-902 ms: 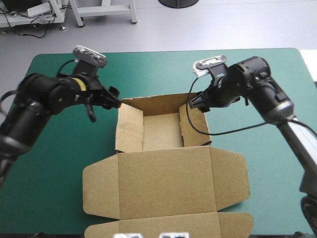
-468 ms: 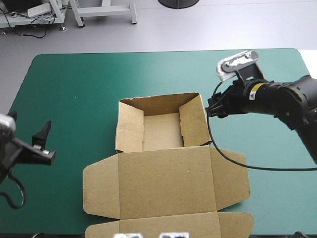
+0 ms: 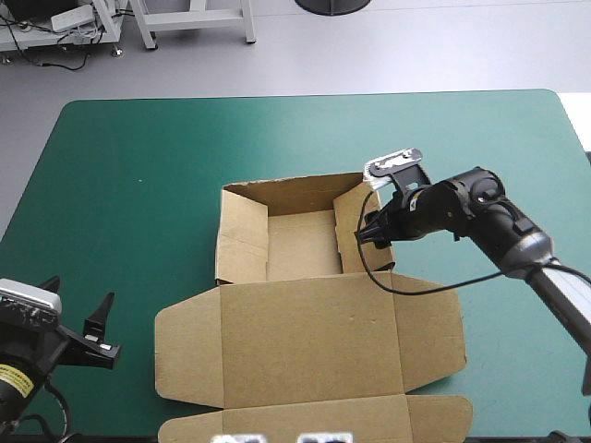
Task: Fold the box
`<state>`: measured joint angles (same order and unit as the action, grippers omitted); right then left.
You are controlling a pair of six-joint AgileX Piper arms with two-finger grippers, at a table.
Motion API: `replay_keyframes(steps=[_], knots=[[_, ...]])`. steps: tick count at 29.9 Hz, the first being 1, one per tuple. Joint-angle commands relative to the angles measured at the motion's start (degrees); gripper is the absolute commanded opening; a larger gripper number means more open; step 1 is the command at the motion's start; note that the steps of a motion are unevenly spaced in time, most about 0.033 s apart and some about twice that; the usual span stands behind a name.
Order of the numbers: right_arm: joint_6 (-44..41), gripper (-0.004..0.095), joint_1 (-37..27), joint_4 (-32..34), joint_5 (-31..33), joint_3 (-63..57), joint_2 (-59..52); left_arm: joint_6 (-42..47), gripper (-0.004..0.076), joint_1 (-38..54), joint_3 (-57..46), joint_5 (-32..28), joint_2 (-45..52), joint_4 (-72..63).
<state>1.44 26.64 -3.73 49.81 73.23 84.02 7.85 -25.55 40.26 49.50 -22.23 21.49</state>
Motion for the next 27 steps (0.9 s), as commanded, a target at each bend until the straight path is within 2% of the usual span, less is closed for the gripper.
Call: replay_keyframes(steps=[1, 5, 14, 16, 17, 19, 24, 27], knots=[[0.5, 0.0651, 0.1, 0.8, -2.2, 4.8, 2.0, 0.5, 0.0513, -0.2, -0.5, -3.8, -0.4, 1.4], [0.4, 0.0651, 0.1, 1.1, 0.3, 7.8, 5.6, 1.1, 0.0513, -0.2, -1.6, -4.1, -0.4, 0.9], [-0.9, 0.0651, 0.1, 0.8, 1.7, 8.3, 12.8, 1.7, 0.0513, -0.2, -5.1, -5.2, -0.3, 0.3], [-0.9, 0.0617, 0.1, -0.1, 1.7, 8.3, 14.0, 1.7, 0.0513, -0.2, -5.4, -5.7, -0.3, 0.3], [-0.9, 0.0581, 0.1, -0.5, 1.7, 8.4, 14.3, 1.7, 0.0513, -0.2, -5.4, -5.7, -0.3, 0.5], [-1.0, 0.0448, 0.1, -0.9, 2.0, 8.9, 15.0, 1.7, 0.0513, -0.2, -5.4, -5.8, -0.2, 1.2], [-0.6, -0.0014, 0.1, 1.7, 4.3, 11.3, 15.9, 1.7, 0.0513, -0.2, -5.4, -6.0, -0.1, 1.8], [0.0, -0.0025, -0.1, 3.7, 5.5, 12.9, 15.9, 1.7, 0.0512, -0.2, -5.5, -5.6, -0.1, 1.5]])
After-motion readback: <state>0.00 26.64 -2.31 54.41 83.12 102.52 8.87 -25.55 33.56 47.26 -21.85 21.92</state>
